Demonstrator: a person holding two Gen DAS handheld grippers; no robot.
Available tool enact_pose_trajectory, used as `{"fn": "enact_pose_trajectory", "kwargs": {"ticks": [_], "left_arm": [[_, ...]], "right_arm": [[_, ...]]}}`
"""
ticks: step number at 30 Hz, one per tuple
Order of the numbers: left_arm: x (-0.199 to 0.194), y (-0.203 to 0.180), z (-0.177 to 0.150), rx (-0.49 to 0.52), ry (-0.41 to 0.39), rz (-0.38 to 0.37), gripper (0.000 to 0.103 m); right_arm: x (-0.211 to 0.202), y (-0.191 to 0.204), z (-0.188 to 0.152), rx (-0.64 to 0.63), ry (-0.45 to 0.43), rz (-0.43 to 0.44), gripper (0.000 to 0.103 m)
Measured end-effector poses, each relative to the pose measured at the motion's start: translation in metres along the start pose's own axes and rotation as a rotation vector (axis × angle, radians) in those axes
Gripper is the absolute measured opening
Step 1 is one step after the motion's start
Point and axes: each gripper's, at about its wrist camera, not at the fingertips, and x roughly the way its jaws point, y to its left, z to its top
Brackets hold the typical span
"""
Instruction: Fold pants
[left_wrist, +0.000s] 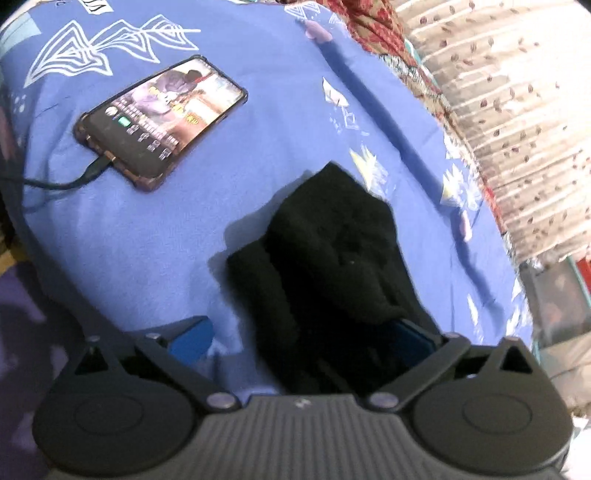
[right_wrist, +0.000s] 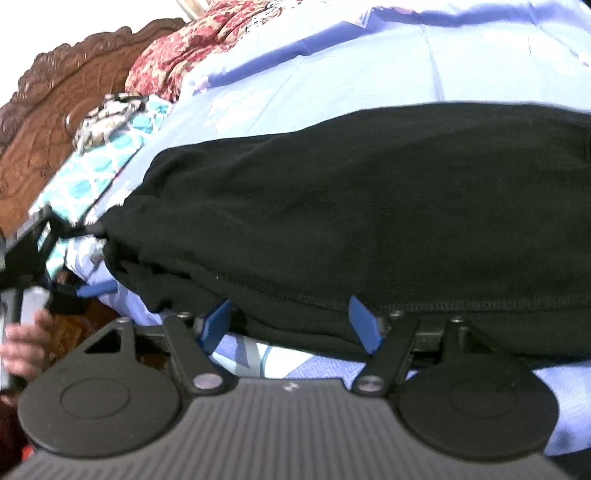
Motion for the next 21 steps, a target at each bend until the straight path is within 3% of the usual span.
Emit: {"fn": "enact_pose_trajectory", "kwargs": {"ticks": [1, 2, 4, 9, 12, 16, 19, 21], "left_arm": [[0.0, -0.001, 0.001, 0.002, -0.002, -0.001, 0.103], [0.0, 0.0, 0.003, -0.001, -0.002, -0.009, 0.103], [-0.004, 0.003, 0.003, -0.001, 0.008, -0.039, 0.103], [-0.027, 0.022, 0.006, -0.049, -0.015, -0.08, 0.103], [-0.029, 0.026, 0.014, -0.102, -0.034, -0.072, 0.103], [-0.013, 0.007, 0.019, -0.058, -0.011, -0.052, 0.103], [0.011, -0.013, 0.017, 0.014, 0.018, 0.033, 0.101], [0.019, -0.023, 0.011, 0.078, 0.015, 0.125, 0.093]], "right_arm": [[-0.003, 0.006, 0.002, -0.033, -0.003, -0.015, 0.052], [-0.009, 0.013, 0.004, -0.068, -0.015, 0.016, 0.048], [-0.02, 0.031, 0.01, -0.155, -0.049, 0.081, 0.047], [-0.007, 0.084, 0.036, -0.405, -0.058, 0.111, 0.032], [0.025, 0.1, 0.061, -0.397, -0.025, 0.154, 0.023], [0.083, 0.107, 0.083, -0.236, 0.085, 0.175, 0.018], [0.118, 0.121, 0.066, -0.174, 0.229, 0.208, 0.018], [0.114, 0.13, 0.055, -0.236, 0.192, 0.18, 0.018]]}}
